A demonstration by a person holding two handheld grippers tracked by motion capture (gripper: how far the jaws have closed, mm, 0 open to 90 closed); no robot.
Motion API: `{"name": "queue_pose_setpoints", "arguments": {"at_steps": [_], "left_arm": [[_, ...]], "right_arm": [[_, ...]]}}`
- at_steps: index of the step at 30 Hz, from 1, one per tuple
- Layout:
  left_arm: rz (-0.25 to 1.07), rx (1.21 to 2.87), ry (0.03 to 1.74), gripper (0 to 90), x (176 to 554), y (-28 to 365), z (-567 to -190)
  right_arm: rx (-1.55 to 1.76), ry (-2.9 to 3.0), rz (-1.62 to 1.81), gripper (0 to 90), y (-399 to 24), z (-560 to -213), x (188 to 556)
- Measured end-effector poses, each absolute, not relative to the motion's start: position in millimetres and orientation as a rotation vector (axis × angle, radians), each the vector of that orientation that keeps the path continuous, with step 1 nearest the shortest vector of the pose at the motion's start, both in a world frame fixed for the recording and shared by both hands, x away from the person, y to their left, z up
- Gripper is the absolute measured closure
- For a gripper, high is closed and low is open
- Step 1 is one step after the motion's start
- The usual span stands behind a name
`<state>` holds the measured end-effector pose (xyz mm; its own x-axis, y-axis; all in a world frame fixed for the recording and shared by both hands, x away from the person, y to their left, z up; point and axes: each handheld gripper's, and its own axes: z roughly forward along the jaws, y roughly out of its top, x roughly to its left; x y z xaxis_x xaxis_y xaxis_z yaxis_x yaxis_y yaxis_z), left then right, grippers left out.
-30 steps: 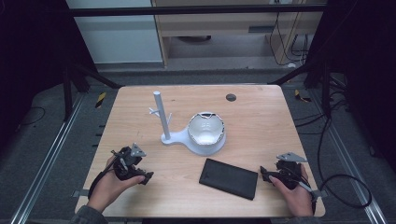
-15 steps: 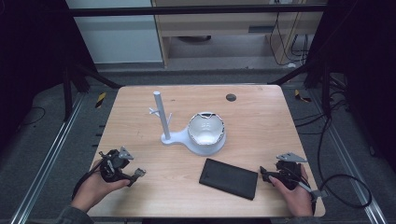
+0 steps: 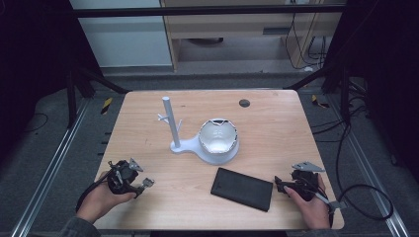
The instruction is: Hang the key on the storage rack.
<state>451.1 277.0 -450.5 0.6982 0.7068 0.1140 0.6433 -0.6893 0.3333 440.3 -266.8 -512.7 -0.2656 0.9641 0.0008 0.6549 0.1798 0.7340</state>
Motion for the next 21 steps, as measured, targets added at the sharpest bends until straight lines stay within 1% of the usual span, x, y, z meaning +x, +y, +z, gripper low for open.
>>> {"name": "queue_pose_setpoints", "arguments": {"at_steps": [4,14,15,17,21], "left_arm": [[0.339,2.643,1.067,46.9,452,274,-451],[0.361,2.679,1.076,56.3,458,262,-458],[0.354,2.678,1.081,56.3,459,263,-458],[0.337,2.667,1.087,59.2,460,264,-459],[0.327,2.685,1.072,60.8,461,261,-460]], "right_arm": [[1.52,1.993,0.872,5.5,-267,-513,440],[1.515,1.997,0.874,5.4,-266,-513,440],[1.515,1.997,0.874,5.4,-266,-513,440],[1.513,1.999,0.874,5.4,-266,-513,440],[1.514,2.0,0.879,5.4,-265,-513,440]]}}
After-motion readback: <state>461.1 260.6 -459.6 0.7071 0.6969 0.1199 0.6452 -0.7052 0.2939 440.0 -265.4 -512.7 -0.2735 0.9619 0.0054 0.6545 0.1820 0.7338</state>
